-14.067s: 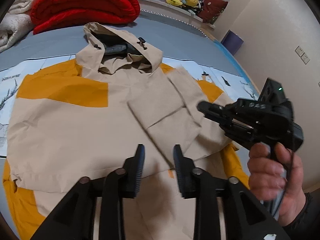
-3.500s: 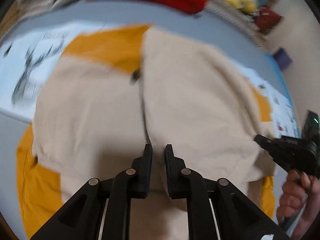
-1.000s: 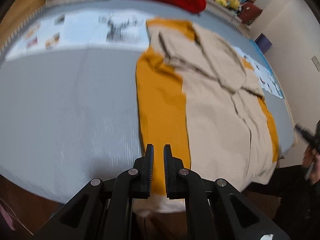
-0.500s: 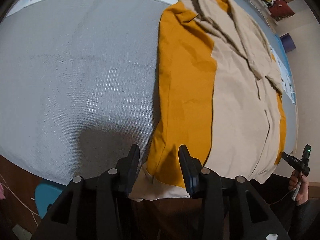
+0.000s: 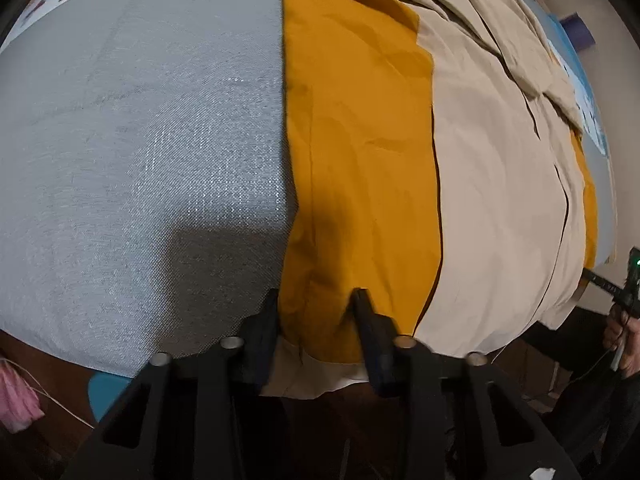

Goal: Fold large clothes

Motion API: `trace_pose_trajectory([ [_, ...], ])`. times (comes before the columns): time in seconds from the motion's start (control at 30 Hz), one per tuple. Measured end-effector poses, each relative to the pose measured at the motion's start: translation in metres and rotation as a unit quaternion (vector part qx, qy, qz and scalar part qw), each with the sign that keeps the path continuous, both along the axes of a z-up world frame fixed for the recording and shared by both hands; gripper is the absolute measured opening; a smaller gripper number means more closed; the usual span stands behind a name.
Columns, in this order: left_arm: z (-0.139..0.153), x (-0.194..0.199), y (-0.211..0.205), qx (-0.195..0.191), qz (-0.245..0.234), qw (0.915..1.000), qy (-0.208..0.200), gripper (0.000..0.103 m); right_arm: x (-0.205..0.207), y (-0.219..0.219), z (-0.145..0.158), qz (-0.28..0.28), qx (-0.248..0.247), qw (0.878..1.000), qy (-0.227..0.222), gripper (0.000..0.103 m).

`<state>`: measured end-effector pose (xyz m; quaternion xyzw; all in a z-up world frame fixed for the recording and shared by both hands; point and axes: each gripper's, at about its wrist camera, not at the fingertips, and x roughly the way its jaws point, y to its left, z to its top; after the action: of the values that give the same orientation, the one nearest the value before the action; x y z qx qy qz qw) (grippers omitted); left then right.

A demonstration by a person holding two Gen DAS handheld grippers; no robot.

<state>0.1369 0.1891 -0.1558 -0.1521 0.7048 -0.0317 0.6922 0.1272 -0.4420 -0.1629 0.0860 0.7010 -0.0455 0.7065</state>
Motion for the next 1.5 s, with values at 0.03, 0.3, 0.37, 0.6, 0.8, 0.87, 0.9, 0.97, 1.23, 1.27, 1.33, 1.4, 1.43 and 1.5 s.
trace_pose_trajectory([
  [0.03,0.000,0.000,-0.001,0.000,-0.001,1.0000,-0.001,0.018,0.001,0.001,0.002,0.003,0.000,1.000,-0.004,0.012],
  [0.3,0.016,-0.005,-0.013,-0.012,-0.022,0.9991,-0.033,0.005,0.001,0.015,0.026,0.005,0.008,0.999,-0.046,0.008],
  [0.37,0.022,-0.005,-0.015,-0.014,-0.025,0.9987,-0.042,0.004,-0.003,0.018,0.033,-0.001,0.014,0.998,-0.058,0.008],
  [0.6,0.072,-0.008,-0.021,-0.026,-0.063,0.9935,-0.092,0.002,-0.004,0.009,0.083,0.003,0.052,0.992,-0.116,0.007],
  [0.8,0.130,-0.026,-0.021,-0.051,-0.063,0.9833,-0.163,0.002,-0.009,0.001,0.139,0.015,0.086,0.982,-0.168,0.006],
  [0.87,0.144,-0.034,-0.023,-0.059,-0.067,0.9800,-0.178,0.001,-0.013,0.001,0.155,0.011,0.096,0.979,-0.177,0.005],
  [0.9,0.148,-0.036,-0.024,-0.062,-0.068,0.9790,-0.182,0.001,-0.016,-0.002,0.165,0.012,0.105,0.977,-0.183,0.005],
  [0.97,0.159,-0.045,-0.026,-0.069,-0.069,0.9771,-0.189,0.001,-0.021,-0.005,0.180,0.016,0.115,0.975,-0.190,0.004],
  [1.23,0.203,-0.089,-0.025,-0.113,-0.069,0.9660,-0.222,0.001,-0.074,-0.023,0.230,0.016,0.149,0.966,-0.210,0.004],
  [1.27,0.206,-0.093,-0.023,-0.119,-0.066,0.9651,-0.224,0.001,-0.083,-0.024,0.234,0.017,0.149,0.965,-0.214,0.004],
  [1.33,0.205,-0.097,-0.016,-0.134,-0.051,0.9640,-0.224,0.001,-0.098,-0.030,0.242,0.013,0.156,0.962,-0.224,0.004],
  [1.4,0.200,-0.093,-0.011,-0.144,-0.039,0.9633,-0.223,0.001,-0.107,-0.037,0.245,0.003,0.165,0.959,-0.231,0.004],
  [1.43,0.197,-0.089,-0.010,-0.144,-0.036,0.9635,-0.223,0.001,-0.107,-0.041,0.244,-0.004,0.166,0.958,-0.233,0.004],
  [1.5,0.188,-0.072,-0.008,-0.142,-0.031,0.9639,-0.223,0.001,-0.098,-0.048,0.237,-0.012,0.161,0.959,-0.232,0.004],
])
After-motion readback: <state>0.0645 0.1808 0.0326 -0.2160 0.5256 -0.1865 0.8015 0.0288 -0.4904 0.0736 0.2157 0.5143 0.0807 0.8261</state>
